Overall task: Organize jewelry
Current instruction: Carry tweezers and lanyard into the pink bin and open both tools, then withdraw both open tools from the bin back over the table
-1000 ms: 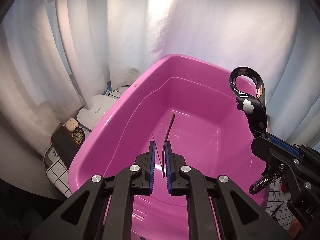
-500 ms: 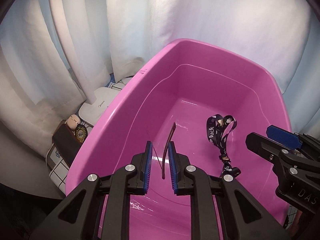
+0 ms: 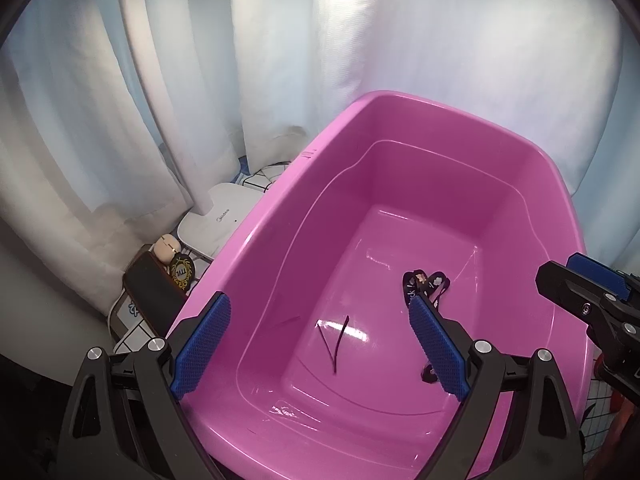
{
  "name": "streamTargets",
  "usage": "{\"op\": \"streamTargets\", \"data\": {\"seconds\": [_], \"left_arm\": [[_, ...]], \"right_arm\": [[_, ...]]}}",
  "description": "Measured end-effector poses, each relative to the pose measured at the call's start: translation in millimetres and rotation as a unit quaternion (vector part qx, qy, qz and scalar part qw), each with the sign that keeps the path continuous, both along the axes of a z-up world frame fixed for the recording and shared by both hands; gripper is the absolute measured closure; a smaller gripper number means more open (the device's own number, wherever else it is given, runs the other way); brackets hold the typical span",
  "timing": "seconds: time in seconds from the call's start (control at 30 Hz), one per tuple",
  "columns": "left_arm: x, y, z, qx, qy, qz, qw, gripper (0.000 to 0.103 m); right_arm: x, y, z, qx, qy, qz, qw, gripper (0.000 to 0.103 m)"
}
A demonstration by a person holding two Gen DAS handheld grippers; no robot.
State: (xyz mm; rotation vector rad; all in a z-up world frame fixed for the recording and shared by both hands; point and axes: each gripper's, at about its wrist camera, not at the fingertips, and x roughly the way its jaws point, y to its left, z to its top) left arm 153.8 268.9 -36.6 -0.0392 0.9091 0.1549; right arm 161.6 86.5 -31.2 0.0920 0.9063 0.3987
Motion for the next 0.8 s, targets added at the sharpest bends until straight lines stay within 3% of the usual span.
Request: {"op": "streamTargets", "data": {"seconds": [0.2,0.4,0.6,0.8], "left_arm": [[-17,-8,12,-0.005,-0.016,0.000,0.9999,0.014],[-46,-40,31,-0.002,-0.051,-0.032,0.9982,0.013],[-82,-88,42,-0.051,-0.083,-0.082,0.9918,0.011],[-116,-160,47,-0.059,-0.099,-0.147,0.9823,0.009]], "right_arm": [[-31,-21,12,0.017,-0.019,-0.009,1.000,0.048],[-76,-66,16,0.025,-0.039,-0.039,0.998,0.048],[-128,-134,17,0.021,-0.061,-0.084,0.994,0.048],[-183,-223,2,0.012,-0.055,-0.158,0.986,0.048]]}}
